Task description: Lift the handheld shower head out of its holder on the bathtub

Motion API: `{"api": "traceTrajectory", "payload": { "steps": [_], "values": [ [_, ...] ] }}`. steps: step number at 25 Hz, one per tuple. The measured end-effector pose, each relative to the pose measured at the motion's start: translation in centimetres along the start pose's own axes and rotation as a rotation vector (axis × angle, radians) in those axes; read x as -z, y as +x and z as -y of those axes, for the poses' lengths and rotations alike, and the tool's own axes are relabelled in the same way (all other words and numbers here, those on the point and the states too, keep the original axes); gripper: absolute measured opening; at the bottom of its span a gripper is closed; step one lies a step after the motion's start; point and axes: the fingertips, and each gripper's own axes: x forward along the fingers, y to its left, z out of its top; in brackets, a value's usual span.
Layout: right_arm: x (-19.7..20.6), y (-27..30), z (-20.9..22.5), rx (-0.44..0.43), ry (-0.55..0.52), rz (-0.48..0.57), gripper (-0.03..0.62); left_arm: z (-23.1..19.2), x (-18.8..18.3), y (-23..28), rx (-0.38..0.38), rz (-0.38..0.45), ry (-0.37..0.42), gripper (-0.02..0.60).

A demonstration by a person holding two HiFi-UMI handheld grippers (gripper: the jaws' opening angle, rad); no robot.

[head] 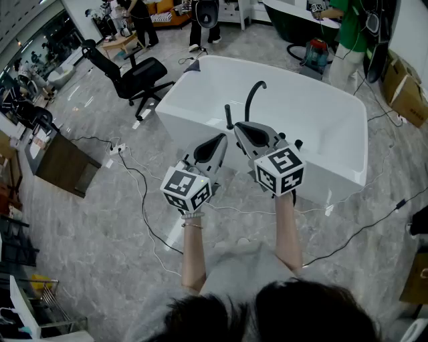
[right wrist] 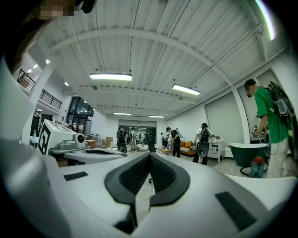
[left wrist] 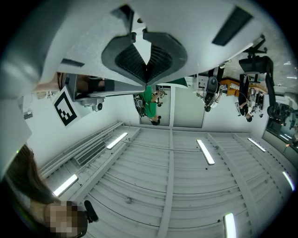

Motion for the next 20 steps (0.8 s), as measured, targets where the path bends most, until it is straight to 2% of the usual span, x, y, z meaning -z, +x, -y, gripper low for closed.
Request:
{"api": "traceTrajectory", "payload": {
  "steps": [11, 20],
  "values": [
    [0.5, -0.2, 1.1, -0.003, 0.015, -0.01, -0.002, 0.0, 0.3, 0.9, -0.004, -0.009, -0.019, 0.005],
    [2.4, 0.5, 0.8, -0.008, 0.103, -0.015, -0.001, -0.7, 2.3, -0.5, -0.044, -0.071, -0.053, 0.005]
  ]
}}
